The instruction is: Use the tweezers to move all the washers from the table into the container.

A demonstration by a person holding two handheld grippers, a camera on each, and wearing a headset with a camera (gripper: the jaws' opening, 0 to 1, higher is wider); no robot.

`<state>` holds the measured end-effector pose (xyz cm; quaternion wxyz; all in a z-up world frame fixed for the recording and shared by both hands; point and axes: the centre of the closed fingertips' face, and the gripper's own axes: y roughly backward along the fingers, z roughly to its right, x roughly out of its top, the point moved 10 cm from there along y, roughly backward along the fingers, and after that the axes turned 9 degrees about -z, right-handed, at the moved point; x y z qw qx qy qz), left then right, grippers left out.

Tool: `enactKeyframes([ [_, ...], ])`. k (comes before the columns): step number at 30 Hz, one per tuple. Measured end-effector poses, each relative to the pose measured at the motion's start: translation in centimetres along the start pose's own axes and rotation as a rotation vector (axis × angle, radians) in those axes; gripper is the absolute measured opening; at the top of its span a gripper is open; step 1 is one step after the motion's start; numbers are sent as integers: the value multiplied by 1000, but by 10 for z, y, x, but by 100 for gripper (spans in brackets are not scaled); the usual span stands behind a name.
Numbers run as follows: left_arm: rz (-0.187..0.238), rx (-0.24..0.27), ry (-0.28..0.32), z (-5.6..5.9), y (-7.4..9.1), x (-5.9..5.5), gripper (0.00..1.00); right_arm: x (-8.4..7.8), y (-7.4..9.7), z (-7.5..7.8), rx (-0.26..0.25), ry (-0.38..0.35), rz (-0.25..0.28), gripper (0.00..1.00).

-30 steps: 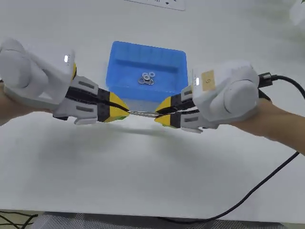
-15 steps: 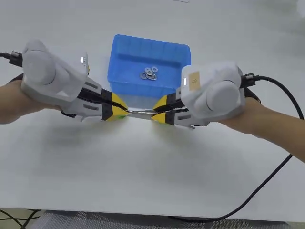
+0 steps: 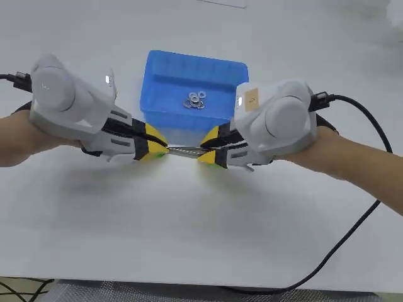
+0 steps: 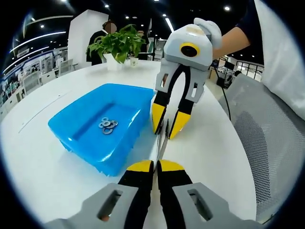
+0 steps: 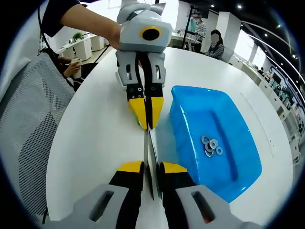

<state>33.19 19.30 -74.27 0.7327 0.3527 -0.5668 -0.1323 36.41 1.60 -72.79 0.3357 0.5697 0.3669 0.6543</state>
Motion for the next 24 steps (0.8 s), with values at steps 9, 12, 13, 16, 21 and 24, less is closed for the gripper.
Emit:
enactKeyframes([
  [9, 53, 21, 59, 2, 15, 1, 9, -2, 6, -9, -25, -4, -7, 24],
  [12, 94, 47, 78, 5, 28, 0, 12, -3, 18, -18, -34, -57, 63, 24],
  [13, 105, 61, 84, 7, 33, -1, 14, -5, 23, -20, -39, -79, 78, 25],
  [16, 172, 124, 114, 13, 53, -5, 18, -14, 42, -26, -88, -188, 139, 26],
  [21, 235, 250, 140, 25, 84, -4, 28, -27, 72, -32, -171, -317, 220, 30],
  [24, 281, 310, 151, 34, 101, 1, 31, -30, 90, -36, -198, -339, 262, 34],
])
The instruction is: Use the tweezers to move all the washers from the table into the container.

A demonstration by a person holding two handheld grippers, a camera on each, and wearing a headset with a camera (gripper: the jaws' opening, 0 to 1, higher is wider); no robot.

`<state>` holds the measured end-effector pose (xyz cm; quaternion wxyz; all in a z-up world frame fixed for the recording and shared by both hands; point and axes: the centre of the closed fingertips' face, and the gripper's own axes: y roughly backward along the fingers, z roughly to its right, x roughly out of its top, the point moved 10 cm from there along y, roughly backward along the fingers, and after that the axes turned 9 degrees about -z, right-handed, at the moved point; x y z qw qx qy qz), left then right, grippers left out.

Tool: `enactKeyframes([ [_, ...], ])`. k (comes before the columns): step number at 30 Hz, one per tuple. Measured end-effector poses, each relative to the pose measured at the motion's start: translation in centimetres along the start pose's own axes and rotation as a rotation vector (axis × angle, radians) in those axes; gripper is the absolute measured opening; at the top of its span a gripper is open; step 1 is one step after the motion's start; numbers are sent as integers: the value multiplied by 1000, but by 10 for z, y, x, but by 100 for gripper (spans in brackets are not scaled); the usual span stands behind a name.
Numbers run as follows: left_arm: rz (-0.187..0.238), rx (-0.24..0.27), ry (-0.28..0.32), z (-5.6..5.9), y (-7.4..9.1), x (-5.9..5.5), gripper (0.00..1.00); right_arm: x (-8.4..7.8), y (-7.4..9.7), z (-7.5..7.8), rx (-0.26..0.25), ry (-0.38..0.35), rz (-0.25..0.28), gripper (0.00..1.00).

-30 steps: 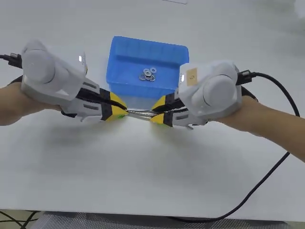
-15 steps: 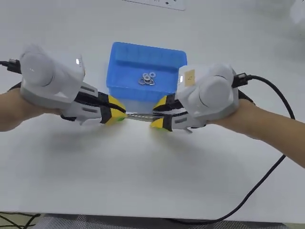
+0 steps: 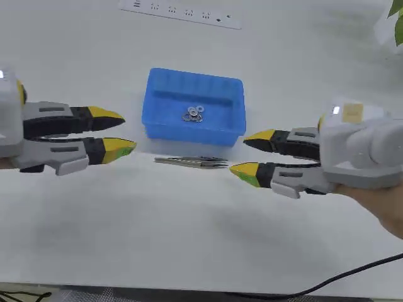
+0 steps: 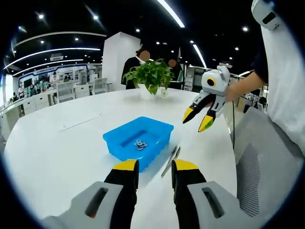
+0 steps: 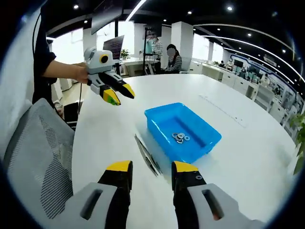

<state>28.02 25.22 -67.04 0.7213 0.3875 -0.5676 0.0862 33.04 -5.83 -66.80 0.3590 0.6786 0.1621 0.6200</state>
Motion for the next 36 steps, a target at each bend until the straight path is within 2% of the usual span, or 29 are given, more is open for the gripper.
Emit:
enactKeyframes([
  [1, 1, 19, -10, 2, 6, 4, 32, 1, 8, -1, 1, 1, 9, 35],
  [4, 9, 29, -19, 6, 16, 11, 39, 2, 24, -4, -22, 17, 22, 40],
  [9, 29, 52, -68, 17, 31, 27, 57, 6, 44, -5, -96, -2, 84, 53],
  [11, 78, 27, -51, 23, 36, 36, 65, 7, 48, -6, -109, -9, 99, 58],
  [12, 123, -2, -3, 28, 38, 41, 68, 7, 51, -8, -113, -9, 109, 61],
  [13, 138, -2, -5, 29, 40, 45, 71, 7, 52, -9, -116, -8, 115, 63],
  [17, 103, -1, -53, 39, 43, 52, 85, 8, 57, -16, -117, -9, 124, 73],
  [20, 48, 4, -85, 44, 43, 50, 100, 7, 57, -19, -124, -15, 127, 81],
  [21, 12, 2, -104, 44, 44, 47, 99, 8, 57, -21, -139, -14, 126, 85],
  [23, -26, 18, -131, 44, 47, 46, 100, 9, 57, -22, -157, 0, 122, 93],
  [27, -33, 38, -131, 50, 52, 49, 100, 10, 59, -26, -168, 8, 118, 100],
  [31, -27, 60, -115, 56, 57, 50, 100, 10, 58, -34, -169, 12, 110, 100],
  [36, -67, 81, -135, 60, 62, 48, 100, 7, 57, -44, -149, 62, 84, 100],
])
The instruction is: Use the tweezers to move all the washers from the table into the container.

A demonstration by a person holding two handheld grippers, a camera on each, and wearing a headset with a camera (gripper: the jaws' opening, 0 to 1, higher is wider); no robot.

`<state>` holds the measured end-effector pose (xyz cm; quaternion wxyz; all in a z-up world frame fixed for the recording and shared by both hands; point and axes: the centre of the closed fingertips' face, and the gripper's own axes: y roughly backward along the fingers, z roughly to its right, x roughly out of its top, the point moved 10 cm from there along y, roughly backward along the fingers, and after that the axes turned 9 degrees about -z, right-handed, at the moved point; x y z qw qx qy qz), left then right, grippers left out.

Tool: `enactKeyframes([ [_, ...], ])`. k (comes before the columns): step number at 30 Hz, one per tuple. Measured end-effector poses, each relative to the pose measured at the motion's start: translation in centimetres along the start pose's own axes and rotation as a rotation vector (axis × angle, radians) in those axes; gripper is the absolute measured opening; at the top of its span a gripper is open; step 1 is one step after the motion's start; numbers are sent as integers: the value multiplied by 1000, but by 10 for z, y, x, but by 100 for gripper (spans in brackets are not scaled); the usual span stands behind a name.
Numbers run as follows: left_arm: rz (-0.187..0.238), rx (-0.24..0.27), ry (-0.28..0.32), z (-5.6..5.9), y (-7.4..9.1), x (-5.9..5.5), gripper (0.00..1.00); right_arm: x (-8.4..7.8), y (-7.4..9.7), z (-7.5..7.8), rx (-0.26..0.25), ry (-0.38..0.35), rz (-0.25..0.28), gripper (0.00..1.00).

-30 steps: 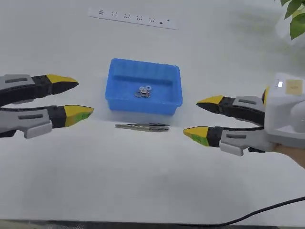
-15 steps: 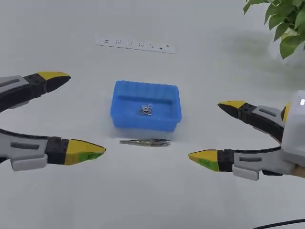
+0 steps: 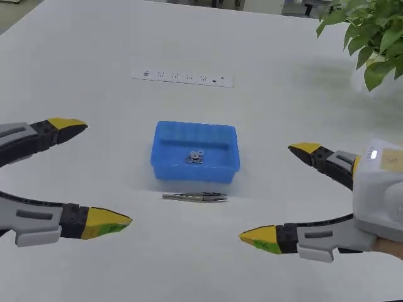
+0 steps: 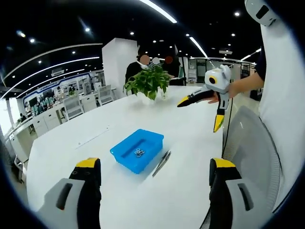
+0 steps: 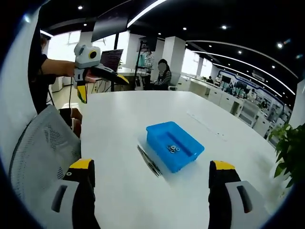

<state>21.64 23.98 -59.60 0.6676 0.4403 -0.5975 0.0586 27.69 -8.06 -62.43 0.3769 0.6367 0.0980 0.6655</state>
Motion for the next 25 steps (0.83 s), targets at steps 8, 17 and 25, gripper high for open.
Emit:
enactKeyframes([
  [8, -16, 17, -25, 9, 2, 2, 100, -2, 5, -3, 15, 2, -6, 100],
  [17, -8, 1, -21, 12, -1, 3, 100, -7, 9, -2, 6, -8, -18, 100],
  [25, -7, 2, -19, 9, 0, 0, 100, -5, 12, 0, -9, -16, -28, 100],
])
